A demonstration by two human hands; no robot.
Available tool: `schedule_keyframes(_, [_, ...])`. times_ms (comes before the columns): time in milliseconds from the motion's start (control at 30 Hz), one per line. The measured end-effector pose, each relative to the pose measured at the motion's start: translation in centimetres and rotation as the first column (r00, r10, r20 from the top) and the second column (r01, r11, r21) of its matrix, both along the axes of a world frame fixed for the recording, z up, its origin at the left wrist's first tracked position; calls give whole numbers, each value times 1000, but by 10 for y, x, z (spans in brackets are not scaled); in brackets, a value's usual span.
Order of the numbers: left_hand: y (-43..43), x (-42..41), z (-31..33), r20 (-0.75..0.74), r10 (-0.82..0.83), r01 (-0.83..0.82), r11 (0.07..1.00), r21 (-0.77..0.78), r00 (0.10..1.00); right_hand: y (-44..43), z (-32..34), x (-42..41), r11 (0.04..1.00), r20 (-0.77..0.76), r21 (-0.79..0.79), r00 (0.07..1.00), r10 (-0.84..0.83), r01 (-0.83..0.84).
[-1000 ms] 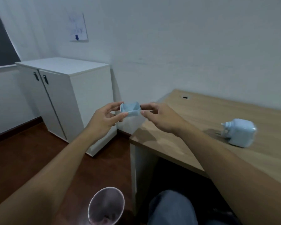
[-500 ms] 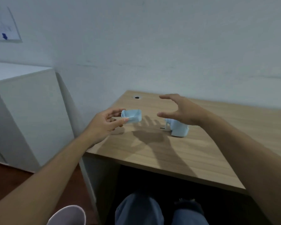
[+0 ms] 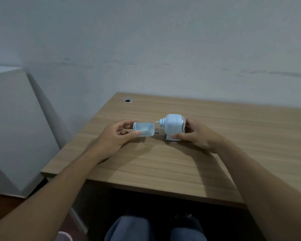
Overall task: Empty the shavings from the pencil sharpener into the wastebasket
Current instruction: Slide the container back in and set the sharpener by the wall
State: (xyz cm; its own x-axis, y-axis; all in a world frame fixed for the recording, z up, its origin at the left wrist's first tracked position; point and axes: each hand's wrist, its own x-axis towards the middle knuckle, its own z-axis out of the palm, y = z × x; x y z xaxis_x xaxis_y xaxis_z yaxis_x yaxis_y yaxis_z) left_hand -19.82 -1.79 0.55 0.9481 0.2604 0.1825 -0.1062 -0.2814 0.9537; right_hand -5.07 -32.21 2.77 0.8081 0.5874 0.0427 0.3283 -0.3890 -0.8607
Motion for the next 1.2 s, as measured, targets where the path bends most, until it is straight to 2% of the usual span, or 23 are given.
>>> schedule_keyframes(67, [-2, 7, 1, -14, -32, 32, 998, 59, 999, 5, -4, 5, 998, -2, 66, 1000, -4, 4])
schedule_keyframes(300, [-4, 29, 3, -55, -92, 102, 967, 233, 994, 16, -3, 20, 995, 44, 91, 998, 40, -44])
schedule_keyframes(467, [0, 42, 4, -105, -58, 89, 946, 310, 993, 13, -7, 26, 989, 25, 111, 995, 95, -97])
schedule_keyframes(633, [-10, 57, 2, -89, -66, 89, 954, 286, 994, 16, -14, 30, 984, 61, 115, 990, 130, -136])
schedule_keyframes(933, [-22, 76, 3, -141, -83, 114, 967, 229, 987, 24, -21, 36, 992, 105, 101, 992, 63, -74])
schedule_keyframes(1100, [-29, 87, -3, -148, -177, 210, 946, 245, 973, 31, -28, 35, 990, 100, 135, 995, 19, -33])
schedule_keyframes(1200, [-29, 88, -3, -134, -109, 145, 941, 306, 985, 32, -29, 32, 992, 115, 125, 993, -2, -13])
